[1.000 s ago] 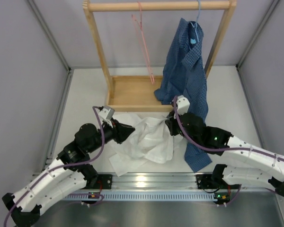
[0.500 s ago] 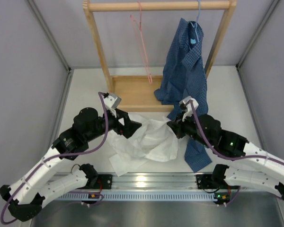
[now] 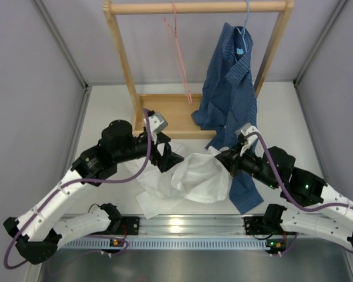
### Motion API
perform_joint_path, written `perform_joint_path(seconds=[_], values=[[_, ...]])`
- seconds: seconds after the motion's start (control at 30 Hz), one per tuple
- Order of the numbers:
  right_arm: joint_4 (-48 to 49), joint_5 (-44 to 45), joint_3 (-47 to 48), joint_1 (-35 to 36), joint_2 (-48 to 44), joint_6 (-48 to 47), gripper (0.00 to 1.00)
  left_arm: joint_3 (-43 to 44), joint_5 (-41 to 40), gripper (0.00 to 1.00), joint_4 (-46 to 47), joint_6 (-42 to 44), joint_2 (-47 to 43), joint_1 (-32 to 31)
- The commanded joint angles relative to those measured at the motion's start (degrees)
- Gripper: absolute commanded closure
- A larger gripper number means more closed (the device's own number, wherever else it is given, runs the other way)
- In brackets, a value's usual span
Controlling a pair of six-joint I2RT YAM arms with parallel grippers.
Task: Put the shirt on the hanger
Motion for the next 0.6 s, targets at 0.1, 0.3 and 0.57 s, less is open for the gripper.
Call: perform_joint_path(seconds=[0.1,0.3,0.57], values=[[-0.9,-0.7,1.2,-0.6,-2.2,-1.6,1.00,1.4,18.2,0.02,-2.2,2.5,5.6,-0.1],[-1.4,1.8,1.6,-0.6,-1.3,-0.6,1.00,-2.2,11.7,0.11,-0.8,-2.1,6.7,-0.2],[-2.7,8.6,4.6,-0.6,6.1,3.2,1.00,-5.4,-12.9,0.46,2.1,-7.3,7.3,-9.6]])
